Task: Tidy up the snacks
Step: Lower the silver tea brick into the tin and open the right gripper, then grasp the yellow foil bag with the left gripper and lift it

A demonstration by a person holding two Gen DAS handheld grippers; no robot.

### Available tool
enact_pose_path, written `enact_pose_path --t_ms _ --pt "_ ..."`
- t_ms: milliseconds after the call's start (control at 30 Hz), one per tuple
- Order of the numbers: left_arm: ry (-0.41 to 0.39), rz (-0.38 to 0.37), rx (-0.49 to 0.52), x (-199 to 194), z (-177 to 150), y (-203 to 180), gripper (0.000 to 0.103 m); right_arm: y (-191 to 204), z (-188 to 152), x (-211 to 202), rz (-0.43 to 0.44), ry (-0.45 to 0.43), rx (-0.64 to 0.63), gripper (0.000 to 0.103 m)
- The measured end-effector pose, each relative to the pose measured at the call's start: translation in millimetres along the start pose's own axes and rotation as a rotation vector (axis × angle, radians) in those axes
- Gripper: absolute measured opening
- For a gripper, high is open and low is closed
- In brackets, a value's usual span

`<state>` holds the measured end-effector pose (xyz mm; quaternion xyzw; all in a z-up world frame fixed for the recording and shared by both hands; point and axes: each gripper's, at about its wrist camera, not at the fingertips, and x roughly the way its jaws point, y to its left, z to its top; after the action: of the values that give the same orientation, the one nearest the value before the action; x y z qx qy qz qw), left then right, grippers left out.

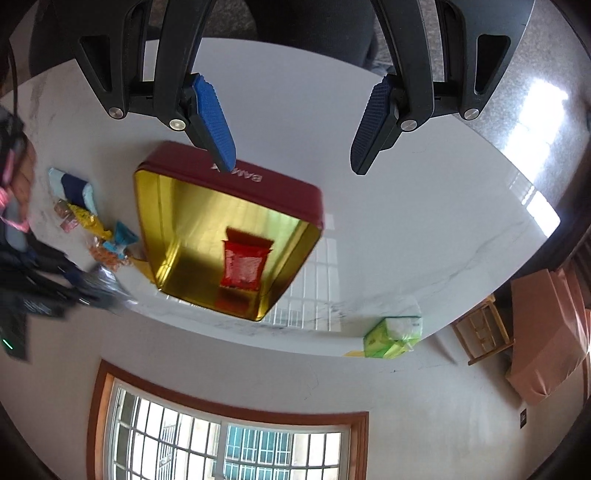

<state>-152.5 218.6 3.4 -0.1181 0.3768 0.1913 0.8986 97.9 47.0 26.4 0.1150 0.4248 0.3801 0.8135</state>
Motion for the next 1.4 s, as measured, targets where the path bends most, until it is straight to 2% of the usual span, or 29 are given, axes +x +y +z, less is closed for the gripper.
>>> enact_pose_path --t_ms 100,200,333,433,533,600,667,700,800,867,1033,1133,1233,1333,1400 --pt "0.005 0.01 0.009 1 2 6 0.066 16 8 44 -0.017 0.05 -0.016 0.025" --pt "0.028 -0.009 0.004 5 1 13 0.066 26 11 78 -0.067 0.096 -0.051 0.025" --pt "0.033 -0.016 0.016 9 -1 18 0.066 31 12 108 -0.132 0.126 -0.081 0.027" --pt "0.037 -0.022 0.022 12 -2 19 0.066 34 12 117 -0.187 0.106 -0.123 0.028" --pt "0.064 -0.024 0.029 19 -4 18 0.066 36 13 113 -0.207 0.077 -0.146 0.04" --pt "0.081 -0.035 0.03 21 -6 17 0.066 37 10 96 -0.159 0.028 -0.138 0.042" --pt "0.08 -0.039 0.033 20 -7 14 0.066 33 -1 69 -0.105 -0.025 -0.129 0.054" --pt "0.08 -0.051 0.036 18 -6 12 0.066 28 -11 51 -0.103 -0.048 -0.138 0.056" --pt "0.072 -0.108 0.069 12 -1 -2 0.066 4 -41 0 -0.188 -0.108 -0.178 0.059" --pt "0.072 -0.134 0.121 6 1 -19 0.066 -26 -63 -39 -0.287 -0.128 -0.19 0.059" --pt "0.105 -0.259 0.216 -5 7 -70 0.066 -115 -97 -118 -0.552 -0.121 -0.154 0.059" --pt "0.136 -0.322 0.256 -8 14 -104 0.066 -159 -108 -152 -0.631 -0.127 -0.1 0.059" --pt "0.203 -0.423 0.228 -3 27 -134 0.067 -193 -109 -165 -0.675 -0.119 -0.041 0.059" --pt "0.33 -0.542 0.14 19 45 -164 0.067 -219 -107 -169 -0.666 -0.122 0.033 0.059" --pt "0.398 -0.594 0.086 38 55 -185 0.067 -226 -110 -168 -0.648 -0.127 0.063 0.059"
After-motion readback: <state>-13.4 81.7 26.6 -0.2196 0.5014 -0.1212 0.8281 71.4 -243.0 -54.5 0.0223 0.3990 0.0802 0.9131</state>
